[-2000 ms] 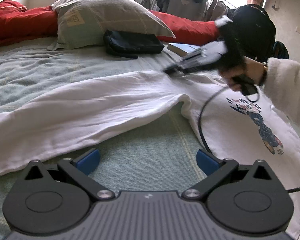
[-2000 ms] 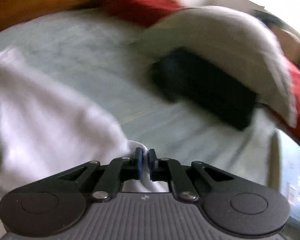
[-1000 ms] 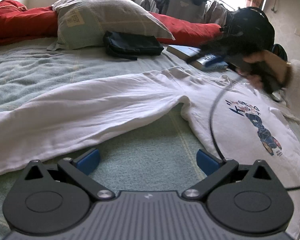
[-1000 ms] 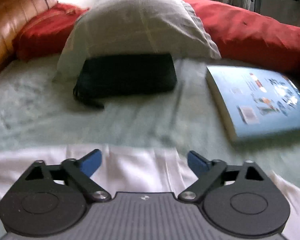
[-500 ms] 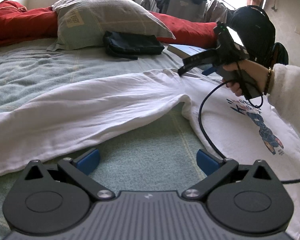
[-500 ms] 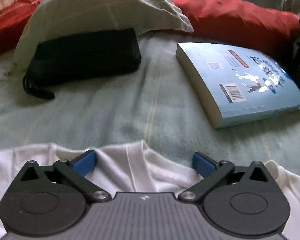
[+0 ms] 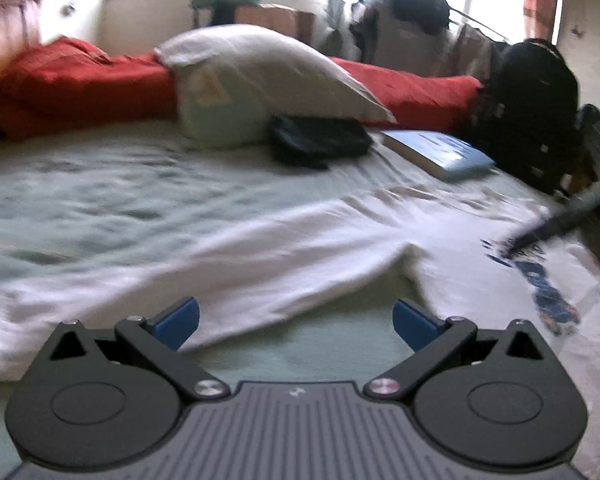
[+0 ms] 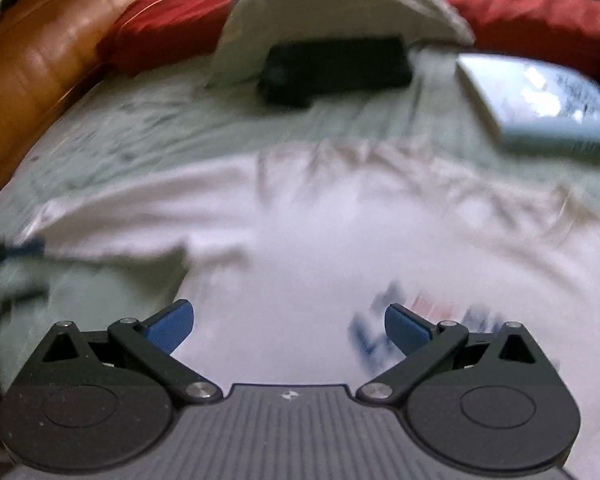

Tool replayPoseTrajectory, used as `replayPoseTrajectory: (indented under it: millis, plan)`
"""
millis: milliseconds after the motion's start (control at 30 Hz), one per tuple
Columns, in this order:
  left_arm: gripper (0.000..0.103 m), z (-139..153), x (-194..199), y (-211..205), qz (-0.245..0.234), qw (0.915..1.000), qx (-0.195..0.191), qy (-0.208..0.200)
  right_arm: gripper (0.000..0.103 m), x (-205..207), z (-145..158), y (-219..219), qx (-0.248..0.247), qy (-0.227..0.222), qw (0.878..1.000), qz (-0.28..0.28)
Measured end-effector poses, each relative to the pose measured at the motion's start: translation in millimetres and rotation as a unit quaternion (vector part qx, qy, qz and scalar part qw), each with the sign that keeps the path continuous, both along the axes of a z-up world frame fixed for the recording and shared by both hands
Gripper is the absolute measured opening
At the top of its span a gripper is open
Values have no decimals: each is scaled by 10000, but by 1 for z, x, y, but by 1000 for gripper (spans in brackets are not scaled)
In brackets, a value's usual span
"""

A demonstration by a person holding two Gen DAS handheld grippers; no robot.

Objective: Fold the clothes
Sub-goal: 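Grasp the other white sleeve cuff with the left gripper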

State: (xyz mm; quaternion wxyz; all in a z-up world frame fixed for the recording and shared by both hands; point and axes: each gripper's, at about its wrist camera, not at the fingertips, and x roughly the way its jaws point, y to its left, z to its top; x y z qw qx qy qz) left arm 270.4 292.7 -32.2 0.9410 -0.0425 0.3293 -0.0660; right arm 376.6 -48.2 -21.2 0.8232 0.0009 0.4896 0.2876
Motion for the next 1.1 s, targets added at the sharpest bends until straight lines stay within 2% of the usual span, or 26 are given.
replayPoseTrajectory:
  millis: [100, 133, 200, 267, 333, 433, 533, 633, 733, 867, 933, 967, 1000, 1033, 1067, 1100]
  plan:
    - [102, -1, 0, 35, 570, 9983, -11, 108, 103, -26, -12, 0, 54, 21, 10000, 80]
    - [102, -3, -2, 51, 843, 9961, -144, 209, 103, -33, -15, -1, 91, 20, 9999, 98]
    - [102, -8, -10, 82, 1335, 9880, -645, 423, 103, -44, -17, -6, 268, 45, 9996, 41]
    - [102, -15, -22, 107, 1573, 9759, -1393, 584, 103, -50, -19, -11, 480, 73, 9988, -58]
    - [102, -26, -35, 124, 1691, 9643, -1964, 542, 103, -55, -21, -18, 674, 80, 9975, -191]
    - [102, -44, -40, 144, 1981, 9516, -2303, 460, 103, -58, -23, -26, 932, 162, 9948, -376]
    - [102, -58, -35, 167, 2091, 9379, -2765, 160, 103, -57, -26, -29, 1069, 204, 9927, -515]
    - [102, -64, -23, 185, 2229, 9264, -3031, -137, 103, -57, -27, -30, 1121, 208, 9916, -612]
    - [102, -69, -9, 197, 2263, 9200, -3183, -318, 103, -58, -28, -28, 1045, 180, 9924, -621]
    - [100, -72, 5, 207, 2290, 9139, -3333, -358, 103, -59, -27, -25, 925, 130, 9940, -578]
    - [94, -71, 11, 206, 2272, 9195, -3196, -290, 103, -59, -27, -25, 919, 116, 9940, -585]
    - [84, -70, 13, 206, 2284, 9239, -3059, -244, 103, -60, -27, -25, 918, 109, 9940, -589]
    - [69, -70, 15, 206, 2338, 9264, -2946, -194, 103, -60, -26, -25, 912, 94, 9940, -591]
    - [60, -70, 15, 207, 2417, 9273, -2855, -141, 103, -62, -25, -24, 898, 69, 9943, -578]
    - [44, -70, 15, 209, 2473, 9274, -2805, -94, 103, -63, -22, -21, 913, 61, 9947, -470]
    - [36, -70, 15, 212, 2514, 9270, -2782, -49, 103, -65, -18, -17, 937, 59, 9950, -333]
